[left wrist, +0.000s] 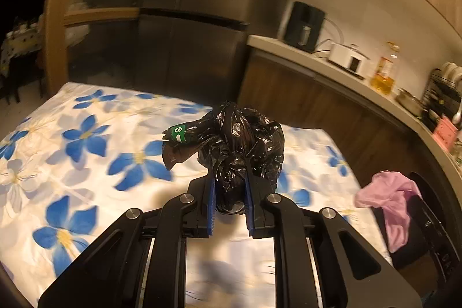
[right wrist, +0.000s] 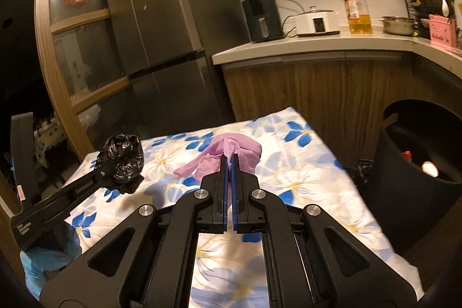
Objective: Collect trash
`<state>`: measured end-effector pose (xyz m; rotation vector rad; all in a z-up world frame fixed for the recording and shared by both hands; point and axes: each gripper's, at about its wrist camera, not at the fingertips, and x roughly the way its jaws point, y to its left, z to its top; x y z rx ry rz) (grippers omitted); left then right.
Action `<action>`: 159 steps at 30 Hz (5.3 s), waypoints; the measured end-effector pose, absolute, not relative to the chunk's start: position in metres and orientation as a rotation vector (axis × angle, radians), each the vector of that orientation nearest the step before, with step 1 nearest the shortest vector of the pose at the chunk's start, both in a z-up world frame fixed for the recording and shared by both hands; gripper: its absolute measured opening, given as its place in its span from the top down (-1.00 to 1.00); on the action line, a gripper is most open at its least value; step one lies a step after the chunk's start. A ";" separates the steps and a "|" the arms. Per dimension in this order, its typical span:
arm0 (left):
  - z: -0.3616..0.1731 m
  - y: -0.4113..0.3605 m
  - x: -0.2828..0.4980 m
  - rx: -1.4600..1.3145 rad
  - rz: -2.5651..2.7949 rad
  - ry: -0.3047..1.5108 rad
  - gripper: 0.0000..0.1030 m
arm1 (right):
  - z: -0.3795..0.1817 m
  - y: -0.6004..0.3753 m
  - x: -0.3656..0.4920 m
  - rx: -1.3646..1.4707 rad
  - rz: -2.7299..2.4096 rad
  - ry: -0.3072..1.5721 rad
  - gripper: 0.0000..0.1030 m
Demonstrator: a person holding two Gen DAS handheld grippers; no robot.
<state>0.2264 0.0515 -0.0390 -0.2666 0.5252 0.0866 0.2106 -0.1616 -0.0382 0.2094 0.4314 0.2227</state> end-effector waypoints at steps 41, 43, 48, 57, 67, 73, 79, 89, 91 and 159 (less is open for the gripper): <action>0.010 -0.278 0.242 -0.027 -0.476 0.428 0.68 | 0.011 -0.423 0.160 0.332 -0.173 0.211 0.96; 0.009 -0.281 0.244 -0.024 -0.479 0.429 0.68 | 0.010 -0.423 0.161 0.330 -0.172 0.214 0.96; 0.008 -0.285 0.248 -0.016 -0.488 0.436 0.67 | 0.008 -0.424 0.166 0.332 -0.173 0.223 0.96; 0.001 -0.290 0.256 -0.005 -0.486 0.461 0.66 | 0.007 -0.428 0.174 0.338 -0.172 0.232 0.96; -0.006 -0.297 0.263 0.009 -0.489 0.482 0.35 | 0.003 -0.437 0.190 0.354 -0.185 0.259 0.55; -0.009 -0.287 0.267 -0.019 -0.476 0.491 -0.10 | -0.002 -0.446 0.189 0.378 -0.209 0.267 0.09; -0.011 -0.265 0.261 -0.020 -0.392 0.474 -0.64 | -0.004 -0.435 0.181 0.321 -0.251 0.295 -0.47; -0.006 -0.198 0.214 0.027 -0.181 0.429 -0.88 | -0.008 -0.383 0.157 0.231 -0.252 0.389 -0.90; -0.004 -0.182 0.204 0.023 -0.161 0.431 -0.88 | -0.006 -0.372 0.152 0.225 -0.245 0.416 -0.90; 0.013 -0.046 0.030 -0.030 -0.129 0.384 -0.88 | 0.029 -0.207 -0.019 0.018 -0.300 0.324 -0.90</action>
